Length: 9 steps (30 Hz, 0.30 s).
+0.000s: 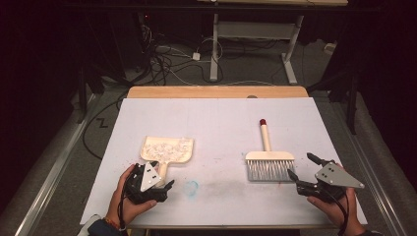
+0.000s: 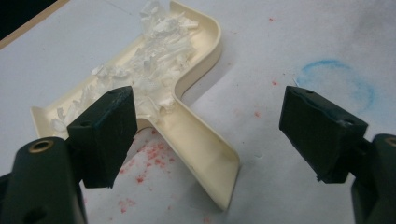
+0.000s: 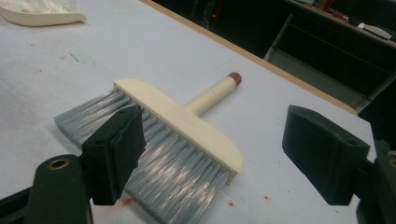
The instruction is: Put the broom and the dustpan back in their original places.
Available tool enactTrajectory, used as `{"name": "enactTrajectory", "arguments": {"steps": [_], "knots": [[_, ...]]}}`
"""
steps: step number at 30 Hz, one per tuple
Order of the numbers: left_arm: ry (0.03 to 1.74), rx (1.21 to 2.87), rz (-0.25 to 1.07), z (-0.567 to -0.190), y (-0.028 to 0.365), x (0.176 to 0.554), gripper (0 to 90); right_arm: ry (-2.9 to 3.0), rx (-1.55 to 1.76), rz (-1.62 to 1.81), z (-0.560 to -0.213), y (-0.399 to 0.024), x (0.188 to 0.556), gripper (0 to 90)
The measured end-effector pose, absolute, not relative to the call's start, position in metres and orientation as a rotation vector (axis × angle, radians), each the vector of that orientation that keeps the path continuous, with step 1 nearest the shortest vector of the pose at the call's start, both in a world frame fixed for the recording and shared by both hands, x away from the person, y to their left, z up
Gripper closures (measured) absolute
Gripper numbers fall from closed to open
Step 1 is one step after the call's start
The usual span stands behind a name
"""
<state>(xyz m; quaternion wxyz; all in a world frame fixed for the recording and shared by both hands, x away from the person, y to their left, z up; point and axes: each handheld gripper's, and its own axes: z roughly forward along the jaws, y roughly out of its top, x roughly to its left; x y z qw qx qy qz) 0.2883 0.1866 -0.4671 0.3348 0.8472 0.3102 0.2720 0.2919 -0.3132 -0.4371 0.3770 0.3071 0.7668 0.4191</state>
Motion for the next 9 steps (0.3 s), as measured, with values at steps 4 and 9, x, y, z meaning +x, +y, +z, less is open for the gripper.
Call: {"name": "enactTrajectory", "arguments": {"steps": [4, 9], "knots": [[0.812, 2.205, 0.705, -0.4672, 0.1858, 0.2907, 18.0, 1.964, 0.797, 1.071, -0.438, -0.3143, 0.2935, 21.9], [0.809, 2.204, 0.697, -0.4666, 0.1851, 0.2926, 18.0, 1.969, 0.807, 1.065, -0.4392, -0.3151, 0.2936, 21.9]]}}
